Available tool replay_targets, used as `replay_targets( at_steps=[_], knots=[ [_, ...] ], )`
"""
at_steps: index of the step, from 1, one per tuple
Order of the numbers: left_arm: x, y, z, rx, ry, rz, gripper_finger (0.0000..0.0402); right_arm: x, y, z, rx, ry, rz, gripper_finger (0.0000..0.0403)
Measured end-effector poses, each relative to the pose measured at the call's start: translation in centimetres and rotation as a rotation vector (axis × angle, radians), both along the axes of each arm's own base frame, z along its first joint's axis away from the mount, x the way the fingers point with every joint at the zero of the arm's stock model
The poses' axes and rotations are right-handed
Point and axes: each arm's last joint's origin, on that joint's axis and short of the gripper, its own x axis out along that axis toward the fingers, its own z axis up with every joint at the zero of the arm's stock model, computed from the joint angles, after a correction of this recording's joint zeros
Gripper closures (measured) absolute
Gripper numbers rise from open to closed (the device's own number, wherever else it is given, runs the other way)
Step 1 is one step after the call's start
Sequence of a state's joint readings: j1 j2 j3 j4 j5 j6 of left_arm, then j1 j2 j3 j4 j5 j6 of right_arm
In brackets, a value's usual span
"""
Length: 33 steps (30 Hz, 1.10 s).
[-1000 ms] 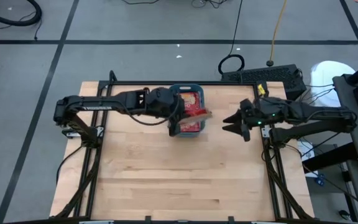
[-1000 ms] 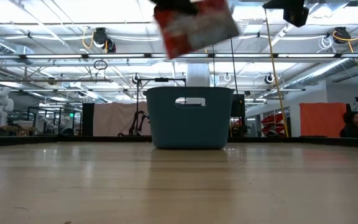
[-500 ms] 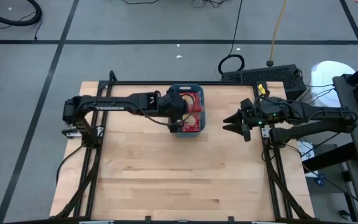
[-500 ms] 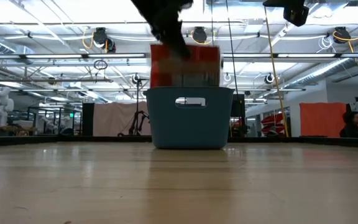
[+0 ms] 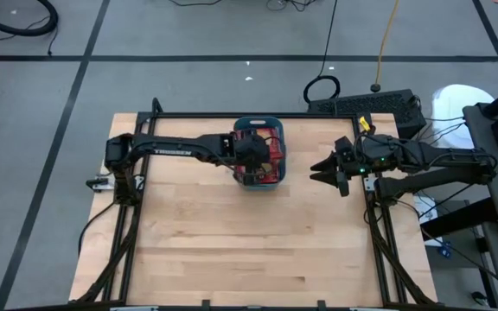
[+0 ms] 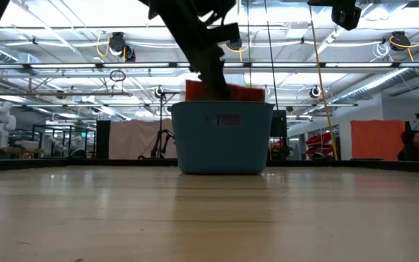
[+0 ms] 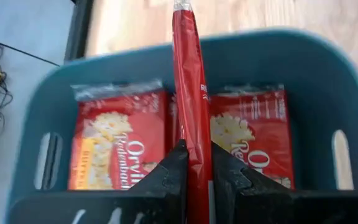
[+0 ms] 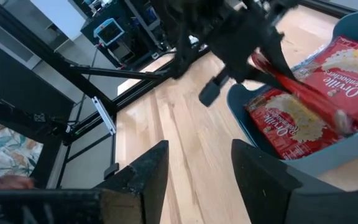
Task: Sort popcorn bags into baskets
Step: Put the red popcorn bag into the blue bin, then return to Home Position
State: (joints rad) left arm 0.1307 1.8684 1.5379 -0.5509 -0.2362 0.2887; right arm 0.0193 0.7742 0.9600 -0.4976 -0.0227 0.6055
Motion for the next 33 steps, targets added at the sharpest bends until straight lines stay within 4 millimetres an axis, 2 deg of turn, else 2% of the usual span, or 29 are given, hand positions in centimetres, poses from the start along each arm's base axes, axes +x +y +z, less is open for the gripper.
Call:
replay_targets(
  at_steps=[6,9,14,19,24,28,33],
  knots=[
    [0.2,-0.1,-0.6,-0.037,0.009,-0.013,0.0356,0.0,0.0,0.0,0.000,0.000,0.000,0.0237],
    [0.2,-0.1,-0.6,-0.038,0.010,-0.013,0.0339,0.0,0.0,0.0,-0.010,0.000,0.004,0.0237],
    [0.2,-0.1,-0.6,-0.045,0.016,-0.017,0.0276,0.0,0.0,0.0,-0.017,0.000,0.007,0.0237],
    [0.1,-0.3,-0.6,-0.161,-0.006,0.021,0.0197,0.0,0.0,0.0,-0.017,0.000,0.008,0.0237],
    [-1.1,-0.3,1.5,-0.337,-0.074,0.038,0.0145,0.0,0.0,0.0,-0.018,0.001,0.008,0.0237],
    [-1.3,0.1,2.1,-0.386,-0.100,0.065,0.0139,0.0,0.0,0.0,-0.029,0.002,0.012,0.0237],
    [-1.4,1.4,1.4,-0.451,-0.085,0.085,0.0188,0.1,0.0,-0.1,-0.061,0.000,0.025,0.0237]
  ],
)
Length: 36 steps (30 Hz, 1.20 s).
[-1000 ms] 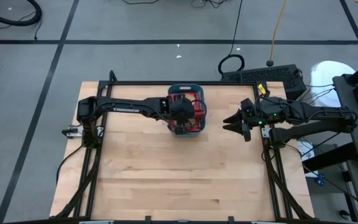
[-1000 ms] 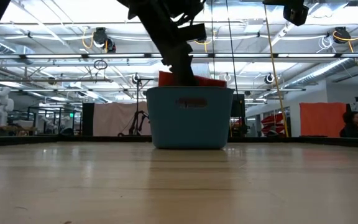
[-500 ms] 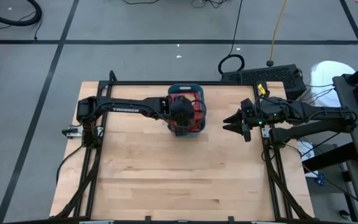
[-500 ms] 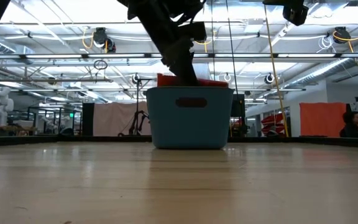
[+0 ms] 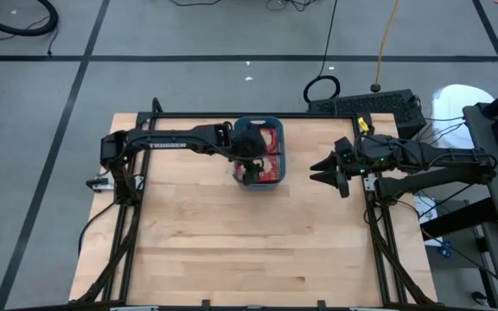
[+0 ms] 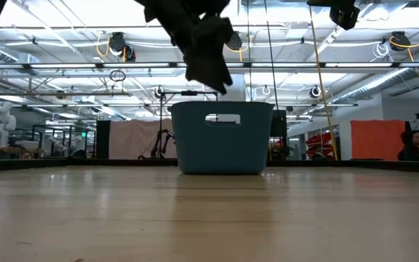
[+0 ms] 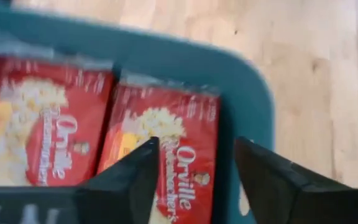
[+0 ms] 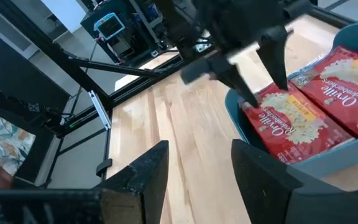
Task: Sort popcorn bags into baskets
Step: Return to Home Position
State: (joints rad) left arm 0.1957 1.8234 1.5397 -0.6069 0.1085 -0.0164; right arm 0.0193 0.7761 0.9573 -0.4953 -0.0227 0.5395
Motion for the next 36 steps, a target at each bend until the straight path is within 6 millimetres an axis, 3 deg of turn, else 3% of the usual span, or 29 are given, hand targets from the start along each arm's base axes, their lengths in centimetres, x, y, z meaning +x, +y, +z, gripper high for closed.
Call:
replay_targets(
  at_steps=[2,4,9,14,17,21,27,36],
  knots=[
    [-0.1,0.3,-0.2,-0.025,0.011,0.035,0.0221,0.1,0.0,-0.2,-0.018,-0.003,0.008,0.0237],
    [-0.7,0.4,0.9,-0.042,-0.019,0.063,0.0264,0.2,0.0,-0.4,-0.040,-0.007,0.017,0.0240],
    [-3.7,-0.6,6.7,-0.024,-0.192,0.073,0.0387,0.5,0.0,-0.5,-0.129,-0.073,0.052,0.0273],
    [-7.7,-2.4,10.9,0.098,-0.251,0.030,0.0387,0.5,0.0,-0.4,-0.210,-0.128,0.076,0.0342],
    [-10.8,-3.3,12.2,0.153,-0.190,-0.034,0.0395,0.1,0.0,-0.4,-0.244,-0.140,0.087,0.0389],
    [-14.0,-4.4,12.7,0.079,-0.087,0.028,0.0395,-0.5,0.0,0.0,-0.296,-0.170,0.101,0.0393],
    [-14.6,-6.2,12.4,0.127,-0.171,-0.087,0.0387,-1.4,0.0,0.4,-0.499,-0.211,0.154,0.0401],
    [-15.4,-6.6,7.5,0.134,-0.478,-0.069,0.0394,-1.9,0.0,-0.5,-0.551,-0.203,0.172,0.0402]
  ],
)
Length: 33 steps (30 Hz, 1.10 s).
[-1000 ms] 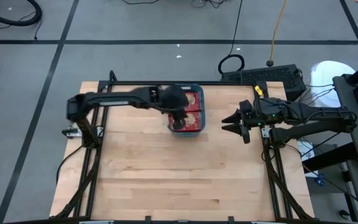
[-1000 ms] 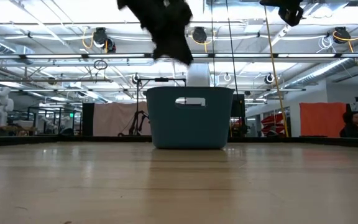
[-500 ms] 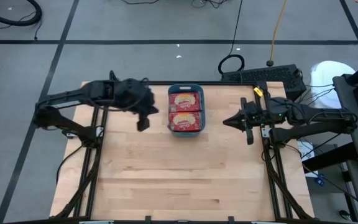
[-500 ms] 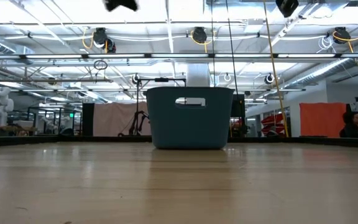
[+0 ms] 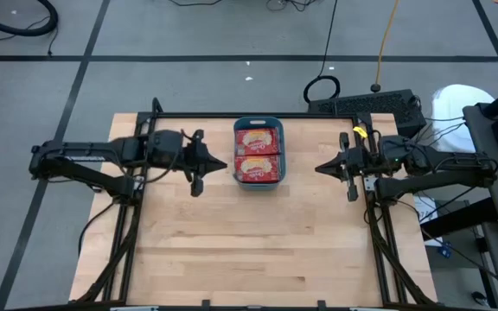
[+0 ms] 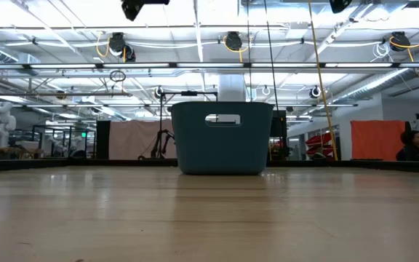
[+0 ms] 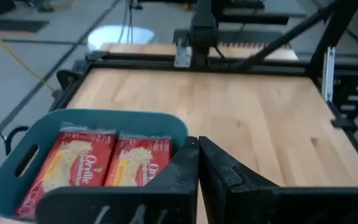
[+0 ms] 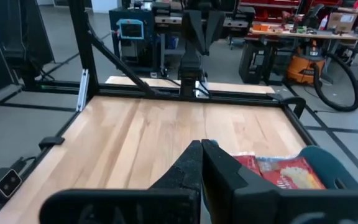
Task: Sort popcorn bags into baskets
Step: Return to Home Position
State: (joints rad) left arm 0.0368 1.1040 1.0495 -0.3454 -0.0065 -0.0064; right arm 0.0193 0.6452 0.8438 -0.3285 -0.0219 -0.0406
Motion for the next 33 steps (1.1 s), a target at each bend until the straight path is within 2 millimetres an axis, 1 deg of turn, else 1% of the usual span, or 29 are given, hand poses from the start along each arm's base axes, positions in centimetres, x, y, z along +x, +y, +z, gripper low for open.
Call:
replay_targets(
  at_steps=[2,6,10,12,15,18,21,25,30,33],
  knots=[
    [-0.5,0.0,-1.2,0.001,-0.046,0.007,0.0397,-0.2,0.0,-0.7,0.001,-0.001,0.001,0.0402],
    [-2.1,0.1,-3.8,0.015,-0.069,0.048,0.0396,-0.8,0.0,-2.3,0.001,0.011,0.001,0.0403],
    [-3.8,0.1,-6.2,-0.034,-0.033,0.107,0.0395,-1.4,0.0,-4.3,0.005,0.032,0.000,0.0403],
    [-4.4,0.1,-7.4,-0.042,0.011,0.116,0.0395,-1.7,0.0,-5.4,0.005,0.031,-0.001,0.0403],
    [-4.8,0.0,-8.5,-0.067,0.029,0.111,0.0395,-2.1,-0.1,-6.7,0.000,-0.008,-0.005,0.0403],
    [-4.8,0.0,-9.0,-0.128,0.031,0.150,0.0394,-2.4,-0.2,-7.9,-0.024,-0.054,-0.049,0.0403],
    [-4.7,0.2,-9.9,-0.099,0.023,0.150,0.0394,-2.6,-0.3,-9.0,-0.050,-0.070,-0.062,0.0403],
    [-4.8,0.1,-10.5,-0.083,-0.072,0.111,0.0398,-3.0,-0.3,-10.4,-0.050,-0.062,-0.069,0.0403],
    [-5.3,0.1,-12.1,-0.090,-0.145,0.112,0.0398,-3.3,-0.3,-11.6,-0.083,-0.062,-0.060,0.0403],
    [-5.8,0.1,-13.3,-0.099,-0.139,0.119,0.0398,-3.6,-0.3,-12.0,-0.083,-0.078,-0.060,0.0403]
  ],
)
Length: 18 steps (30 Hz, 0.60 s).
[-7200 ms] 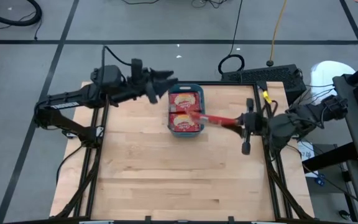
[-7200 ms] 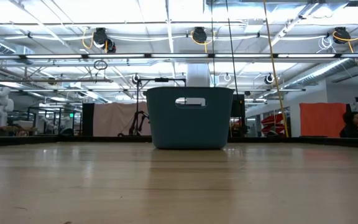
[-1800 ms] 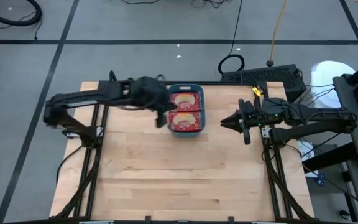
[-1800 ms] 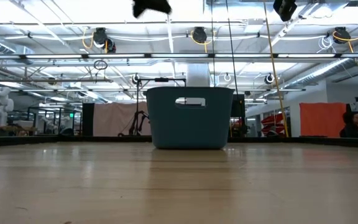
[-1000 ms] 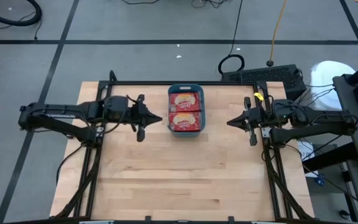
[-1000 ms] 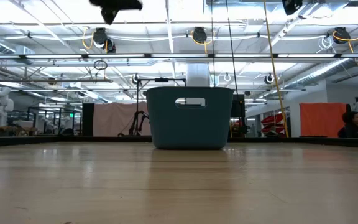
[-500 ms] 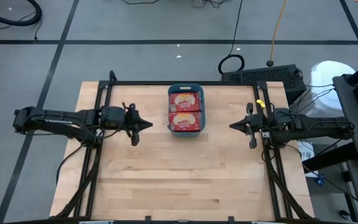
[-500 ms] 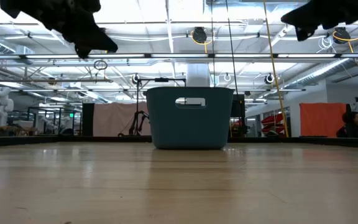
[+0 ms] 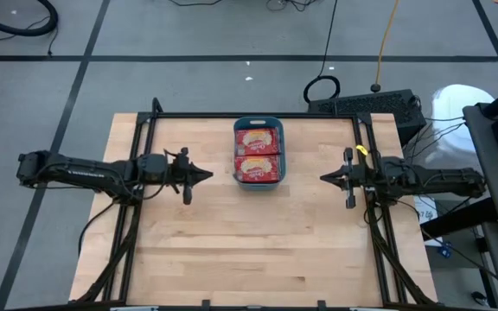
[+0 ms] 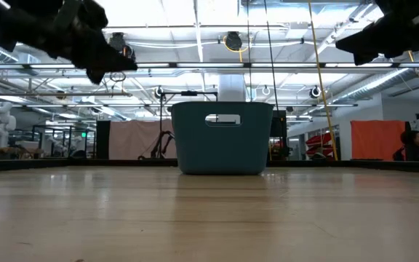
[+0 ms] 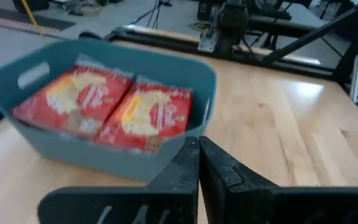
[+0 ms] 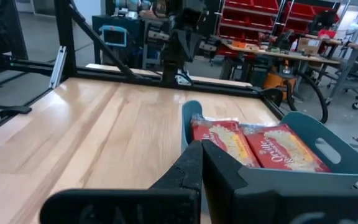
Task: Sort popcorn bags into baskets
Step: Return to Home Position
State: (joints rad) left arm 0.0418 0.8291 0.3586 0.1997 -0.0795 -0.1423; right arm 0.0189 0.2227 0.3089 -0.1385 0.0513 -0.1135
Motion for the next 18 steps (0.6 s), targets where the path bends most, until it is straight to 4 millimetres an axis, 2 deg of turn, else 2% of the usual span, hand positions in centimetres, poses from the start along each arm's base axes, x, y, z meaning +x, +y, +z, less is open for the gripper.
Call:
replay_targets(
  at_steps=[13,18],
  knots=[
    [-1.9,-0.1,-3.5,-0.015,-0.022,0.006,0.0399,-0.8,0.0,-1.8,0.014,-0.040,-0.009,0.0403],
    [-2.5,-0.1,-3.8,0.009,-0.084,0.002,0.0400,-0.9,0.0,-2.6,0.015,-0.045,-0.010,0.0403]
  ],
)
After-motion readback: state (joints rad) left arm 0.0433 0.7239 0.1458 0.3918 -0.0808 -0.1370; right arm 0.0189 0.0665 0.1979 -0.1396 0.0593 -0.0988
